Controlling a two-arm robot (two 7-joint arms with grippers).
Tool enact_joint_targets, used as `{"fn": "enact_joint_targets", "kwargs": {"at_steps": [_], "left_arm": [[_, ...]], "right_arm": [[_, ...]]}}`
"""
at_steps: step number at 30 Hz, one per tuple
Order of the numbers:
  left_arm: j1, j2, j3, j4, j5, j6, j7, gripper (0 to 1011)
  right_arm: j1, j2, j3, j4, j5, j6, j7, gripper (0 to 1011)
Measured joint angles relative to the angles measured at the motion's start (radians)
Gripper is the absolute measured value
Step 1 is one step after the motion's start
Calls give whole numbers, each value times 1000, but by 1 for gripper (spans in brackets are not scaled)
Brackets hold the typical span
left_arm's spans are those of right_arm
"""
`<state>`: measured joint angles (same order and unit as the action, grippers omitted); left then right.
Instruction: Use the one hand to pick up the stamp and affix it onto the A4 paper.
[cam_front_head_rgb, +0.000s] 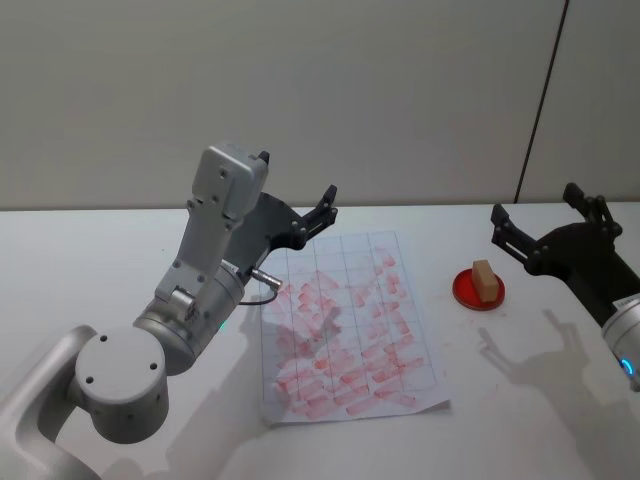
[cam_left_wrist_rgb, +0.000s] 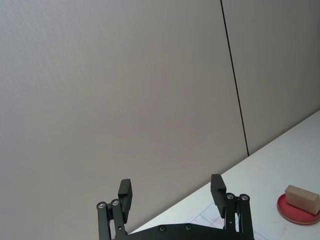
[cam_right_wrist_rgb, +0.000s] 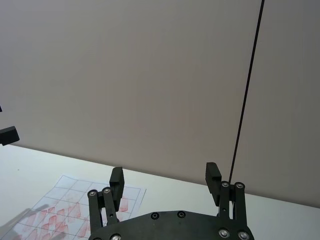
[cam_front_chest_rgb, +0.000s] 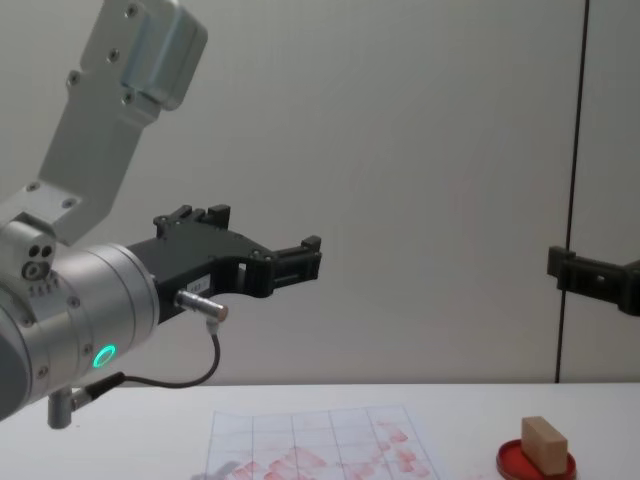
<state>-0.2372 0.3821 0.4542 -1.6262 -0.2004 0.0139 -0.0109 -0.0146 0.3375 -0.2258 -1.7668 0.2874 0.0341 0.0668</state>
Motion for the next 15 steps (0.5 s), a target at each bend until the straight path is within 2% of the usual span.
{"fn": "enact_joint_targets", "kwargs": {"at_steps": [15], "left_arm": [[0,0,0,0,0,0,0,1001]], "right_arm": [[0,0,0,0,0,0,0,1001]]}}
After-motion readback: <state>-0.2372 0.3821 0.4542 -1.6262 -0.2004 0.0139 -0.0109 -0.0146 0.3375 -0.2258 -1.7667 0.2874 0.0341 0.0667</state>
